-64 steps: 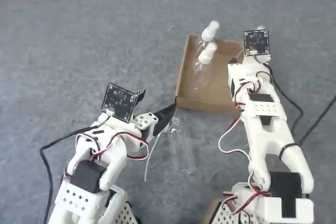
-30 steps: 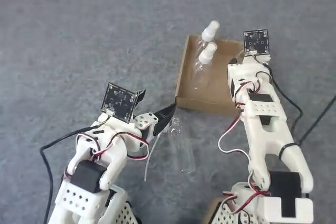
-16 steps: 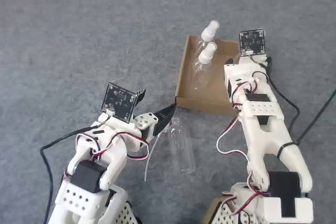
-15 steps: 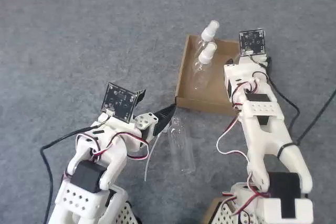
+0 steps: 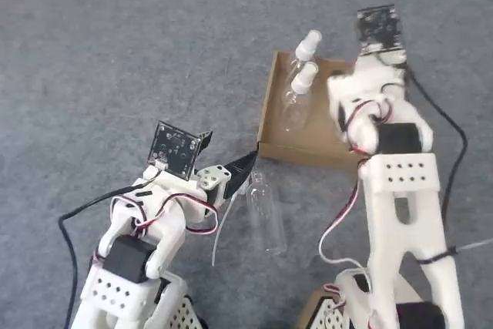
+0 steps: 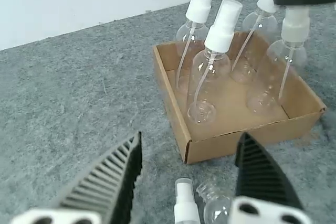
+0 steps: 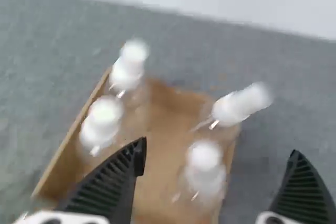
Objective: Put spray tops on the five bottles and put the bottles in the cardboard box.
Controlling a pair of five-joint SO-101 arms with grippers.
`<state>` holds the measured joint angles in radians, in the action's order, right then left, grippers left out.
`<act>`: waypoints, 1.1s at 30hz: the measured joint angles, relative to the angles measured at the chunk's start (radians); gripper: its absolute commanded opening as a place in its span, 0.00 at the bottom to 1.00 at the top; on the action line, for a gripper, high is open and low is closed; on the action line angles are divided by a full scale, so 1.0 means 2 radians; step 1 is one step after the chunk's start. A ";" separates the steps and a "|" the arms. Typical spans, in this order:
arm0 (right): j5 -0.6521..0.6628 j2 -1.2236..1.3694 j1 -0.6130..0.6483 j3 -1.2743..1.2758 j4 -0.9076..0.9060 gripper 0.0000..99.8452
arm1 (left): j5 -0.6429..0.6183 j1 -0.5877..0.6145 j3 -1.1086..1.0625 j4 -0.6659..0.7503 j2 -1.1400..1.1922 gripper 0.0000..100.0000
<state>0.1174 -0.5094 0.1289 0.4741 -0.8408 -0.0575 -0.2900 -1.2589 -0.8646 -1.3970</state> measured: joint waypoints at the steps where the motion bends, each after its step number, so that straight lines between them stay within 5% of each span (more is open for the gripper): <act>1: 0.000 -0.003 0.015 -0.002 -0.028 0.34 | 0.000 0.005 0.000 0.000 0.000 0.21; 7: -0.022 -0.005 0.110 -0.002 -0.130 0.34 | 0.003 0.092 0.018 -0.010 0.000 0.21; 17: -0.229 -0.005 0.239 -0.002 -0.173 0.34 | 0.117 0.298 0.027 -0.073 -0.002 0.21; 25: -0.251 -0.005 0.351 0.103 -0.128 0.34 | 0.130 0.331 -0.041 -0.073 0.000 0.21; 33: -0.249 -0.004 0.361 0.209 -0.038 0.34 | 0.130 0.332 -0.056 -0.073 0.000 0.21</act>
<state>-0.3798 -0.5171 0.8516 0.8915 -0.9175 0.2033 0.3744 -1.3709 -1.0104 -1.3970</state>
